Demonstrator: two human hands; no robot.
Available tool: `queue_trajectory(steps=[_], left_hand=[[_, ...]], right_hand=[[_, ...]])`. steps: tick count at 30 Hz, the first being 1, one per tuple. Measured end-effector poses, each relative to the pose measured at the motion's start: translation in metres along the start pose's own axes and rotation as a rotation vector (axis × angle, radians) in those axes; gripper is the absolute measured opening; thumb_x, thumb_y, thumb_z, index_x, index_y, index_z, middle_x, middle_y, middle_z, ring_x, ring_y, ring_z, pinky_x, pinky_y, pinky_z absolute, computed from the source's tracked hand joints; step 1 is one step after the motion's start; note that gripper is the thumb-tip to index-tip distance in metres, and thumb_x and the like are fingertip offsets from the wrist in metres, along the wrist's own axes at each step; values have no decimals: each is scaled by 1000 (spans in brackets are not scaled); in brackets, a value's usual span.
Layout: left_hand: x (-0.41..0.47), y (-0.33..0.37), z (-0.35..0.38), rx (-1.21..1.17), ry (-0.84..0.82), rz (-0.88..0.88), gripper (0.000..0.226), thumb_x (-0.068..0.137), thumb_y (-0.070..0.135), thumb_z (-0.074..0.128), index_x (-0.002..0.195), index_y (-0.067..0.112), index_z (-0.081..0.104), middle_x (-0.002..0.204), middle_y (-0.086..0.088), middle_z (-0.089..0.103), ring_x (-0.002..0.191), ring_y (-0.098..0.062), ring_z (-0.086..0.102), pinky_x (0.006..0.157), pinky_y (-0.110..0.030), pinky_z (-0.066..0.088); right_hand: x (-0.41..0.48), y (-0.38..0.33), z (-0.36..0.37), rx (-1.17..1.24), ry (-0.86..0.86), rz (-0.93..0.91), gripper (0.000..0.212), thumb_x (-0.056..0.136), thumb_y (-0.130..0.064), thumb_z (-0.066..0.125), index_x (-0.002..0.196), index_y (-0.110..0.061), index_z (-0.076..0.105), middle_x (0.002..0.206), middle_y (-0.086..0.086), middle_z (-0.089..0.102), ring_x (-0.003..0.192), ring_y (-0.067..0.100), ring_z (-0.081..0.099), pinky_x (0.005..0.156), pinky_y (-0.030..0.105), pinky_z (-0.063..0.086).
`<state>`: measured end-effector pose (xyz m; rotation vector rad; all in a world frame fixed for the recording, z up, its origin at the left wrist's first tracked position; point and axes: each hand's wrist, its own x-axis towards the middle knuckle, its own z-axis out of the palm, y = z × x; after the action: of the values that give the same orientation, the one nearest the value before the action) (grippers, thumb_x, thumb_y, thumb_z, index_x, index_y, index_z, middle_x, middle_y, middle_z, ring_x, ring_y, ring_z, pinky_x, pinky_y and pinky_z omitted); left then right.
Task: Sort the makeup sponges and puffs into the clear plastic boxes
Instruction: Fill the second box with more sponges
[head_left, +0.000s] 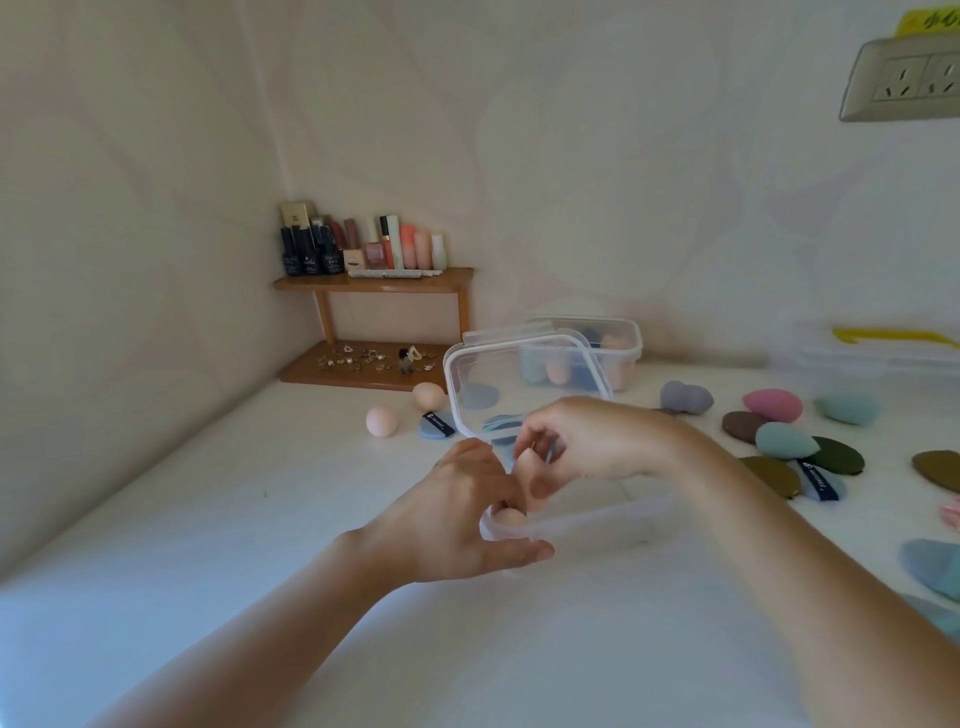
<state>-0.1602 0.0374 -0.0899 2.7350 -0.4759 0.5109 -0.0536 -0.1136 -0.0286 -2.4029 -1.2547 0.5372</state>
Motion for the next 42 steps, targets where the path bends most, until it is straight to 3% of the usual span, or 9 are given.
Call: queue_trajectory(steps=[6,14,18,22,27,34,38,40,42], left_hand=[[-3,0,1,-68,63,16,37,71,55,69,89,29,51,83,22,46,85,2,41,79,-8,31],[-8,-4,10,-35,185,12,47,72,61,66,95,22,53,94,12,47,92,-7,40,86,-19,33],[-11,-7,19,-61,213,-57,68,70,69,62,109,16,45,110,4,43,101,-10,39,89,-12,33],[-13,-5,25,-115,259,-49,72,69,63,68,117,20,37,118,1,40,114,-12,42,94,-21,39],[-13,-9,23,-141,250,-75,74,64,62,72,117,24,36,119,5,39,114,-10,43,93,-25,42],[-20,-22,-11,-326,260,-61,88,62,81,56,124,20,44,127,6,44,121,-12,43,100,-18,36],[-13,-39,-30,-313,514,-327,42,86,64,45,107,27,49,111,1,56,100,2,53,82,-7,40],[-2,-62,-32,-290,639,-625,16,94,38,50,102,25,53,113,-2,57,90,-4,53,70,-13,39],[6,-93,-29,-278,627,-870,21,94,32,51,109,18,56,121,-6,55,93,-14,50,72,-24,38]], right_hand=[[2,1,13,-47,55,13,13,72,-21,77,81,-26,69,75,-10,65,73,12,61,62,24,44],[5,2,22,86,83,-31,11,74,-22,74,77,-29,66,81,-6,70,79,12,64,73,26,47],[5,1,29,99,57,-55,17,77,-14,68,86,-29,66,89,-2,72,88,16,68,80,31,52],[6,8,29,207,-2,-78,12,81,-19,67,92,-23,66,87,-4,72,86,12,70,79,27,52],[-9,14,17,332,-172,-109,43,87,-32,67,125,-18,54,118,-6,66,111,4,60,100,23,45],[-12,19,19,373,-146,-136,39,89,-34,65,124,-18,61,116,-5,67,107,8,63,103,35,46],[-22,13,16,298,-216,-198,43,87,-41,63,122,-17,58,116,2,64,102,9,59,104,37,42],[-25,11,15,278,-242,-185,50,80,-35,74,126,-26,55,121,-6,61,100,1,59,102,32,43],[-25,11,15,270,-249,-168,59,74,-32,79,126,-37,52,113,-21,63,99,-2,60,99,27,45]])
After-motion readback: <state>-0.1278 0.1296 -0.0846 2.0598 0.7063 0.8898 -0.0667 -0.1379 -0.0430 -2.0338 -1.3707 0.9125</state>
